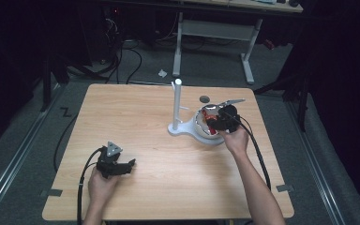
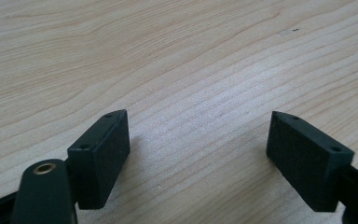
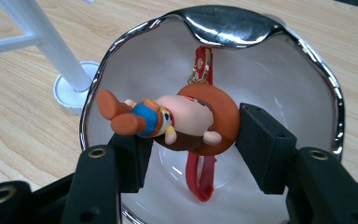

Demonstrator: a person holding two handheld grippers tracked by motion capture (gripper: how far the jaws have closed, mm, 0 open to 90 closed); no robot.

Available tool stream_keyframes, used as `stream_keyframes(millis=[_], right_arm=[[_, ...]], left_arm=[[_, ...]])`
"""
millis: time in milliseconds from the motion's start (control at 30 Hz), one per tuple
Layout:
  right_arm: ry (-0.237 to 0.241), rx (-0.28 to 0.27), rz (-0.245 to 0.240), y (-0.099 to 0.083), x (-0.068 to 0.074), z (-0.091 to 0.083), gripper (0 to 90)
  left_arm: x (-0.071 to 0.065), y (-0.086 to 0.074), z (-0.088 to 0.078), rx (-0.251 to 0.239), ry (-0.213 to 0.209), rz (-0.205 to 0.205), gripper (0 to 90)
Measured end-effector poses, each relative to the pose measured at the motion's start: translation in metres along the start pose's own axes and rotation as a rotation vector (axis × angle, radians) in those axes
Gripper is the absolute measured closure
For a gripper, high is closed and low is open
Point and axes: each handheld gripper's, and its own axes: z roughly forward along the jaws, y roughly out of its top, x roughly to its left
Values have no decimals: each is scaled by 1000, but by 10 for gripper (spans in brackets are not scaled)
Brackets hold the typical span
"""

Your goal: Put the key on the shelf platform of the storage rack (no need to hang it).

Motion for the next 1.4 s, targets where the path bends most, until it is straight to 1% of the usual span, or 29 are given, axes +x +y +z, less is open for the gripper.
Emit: stream_keyframes(millis=[33,67,100,200,367,467,533,567,667,733,800,867,967,1067,1200,1333,1400], right_arm=[[0,1,5,0,1,1,467],[1,14,11,0,1,2,464],[0,17,5,0,1,3,463],[8,12,9,-1,1,3,440],[15,3,17,0,-1,-1,425],[21,2,17,-1,-1,-3,422],[18,3,8,-2,0,-5,421],[12,5,4,-1,0,-6,421],[9,-21,-3,-2,0,-12,431],[0,-29,12,-3,-2,-17,433],[1,-33,15,-5,-4,-20,441],[-10,-31,12,-7,-7,-23,493],[-7,-40,20,-8,-10,-29,513],[-8,-54,20,-8,-11,-34,516],[-10,-55,11,-8,-10,-39,515],[-10,-72,6,-8,-10,-45,511],[-2,-78,9,-8,-10,-48,509]], left_arm=[[0,0,0,0,0,0,217],[0,0,0,0,0,0,217],[0,0,0,0,0,0,216],[0,0,0,0,1,2,213],[0,0,0,2,0,1,212],[0,0,0,1,-1,1,212],[0,0,0,1,-1,1,212],[0,0,0,1,-1,1,212],[0,0,0,0,0,1,212],[0,0,0,0,0,1,212],[0,0,0,0,0,1,213],[0,0,0,1,0,2,213],[0,0,0,0,0,1,213],[0,0,0,0,0,1,213],[0,0,0,0,0,0,213],[0,0,0,0,0,0,213],[0,0,0,0,0,0,213]])
